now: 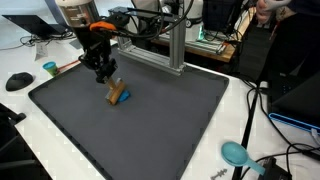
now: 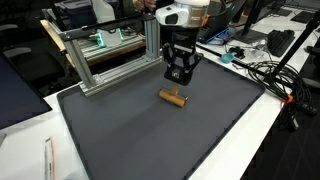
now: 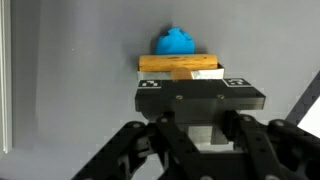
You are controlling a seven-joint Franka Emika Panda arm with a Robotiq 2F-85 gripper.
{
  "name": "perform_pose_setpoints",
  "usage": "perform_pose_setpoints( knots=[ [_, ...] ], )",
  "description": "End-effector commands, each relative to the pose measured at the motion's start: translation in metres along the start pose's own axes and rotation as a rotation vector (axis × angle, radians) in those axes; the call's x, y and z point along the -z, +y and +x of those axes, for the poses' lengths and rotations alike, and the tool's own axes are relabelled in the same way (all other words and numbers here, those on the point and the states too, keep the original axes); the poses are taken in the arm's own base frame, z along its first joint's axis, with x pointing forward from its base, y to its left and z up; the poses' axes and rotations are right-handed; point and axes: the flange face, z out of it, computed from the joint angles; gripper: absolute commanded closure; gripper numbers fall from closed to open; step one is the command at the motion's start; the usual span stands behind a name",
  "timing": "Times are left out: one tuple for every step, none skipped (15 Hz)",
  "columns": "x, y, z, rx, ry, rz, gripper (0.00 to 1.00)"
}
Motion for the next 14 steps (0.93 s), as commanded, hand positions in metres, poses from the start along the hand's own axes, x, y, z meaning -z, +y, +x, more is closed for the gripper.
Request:
perform_pose_setpoints(
  knots=[
    [-0.053, -0.006, 0.006, 0.005, 0.045, -0.011, 0.78],
    [-0.053, -0.006, 0.006, 0.006, 0.048, -0.01, 0.78],
    [-0.053, -0.006, 0.007, 0.007, 0.05, -0.01, 0.78],
    [-0.053, -0.007, 0.007, 0.009, 0.053, -0.009, 0.78],
    [-0.053, -0.007, 0.008, 0.01, 0.057, -0.008, 0.78],
    [-0.053, -0.007, 0.008, 0.012, 0.061, -0.006, 0.78],
    [-0.054, -0.007, 0.01, 0.014, 0.068, -0.003, 0.78],
    [-0.057, -0.007, 0.012, 0.018, 0.078, -0.008, 0.78],
    [-0.056, -0.006, 0.015, 0.018, 0.086, -0.004, 0.78],
    [-0.053, -0.006, 0.018, 0.019, 0.09, -0.001, 0.78],
    [-0.051, -0.005, 0.02, 0.022, 0.09, 0.002, 0.78],
    [-0.042, -0.002, 0.023, 0.031, 0.06, 0.005, 0.78],
    [-0.034, -0.001, 0.027, 0.047, 0.051, 0.017, 0.78],
    [-0.024, 0.003, 0.031, 0.088, 0.05, 0.042, 0.78]
  ],
)
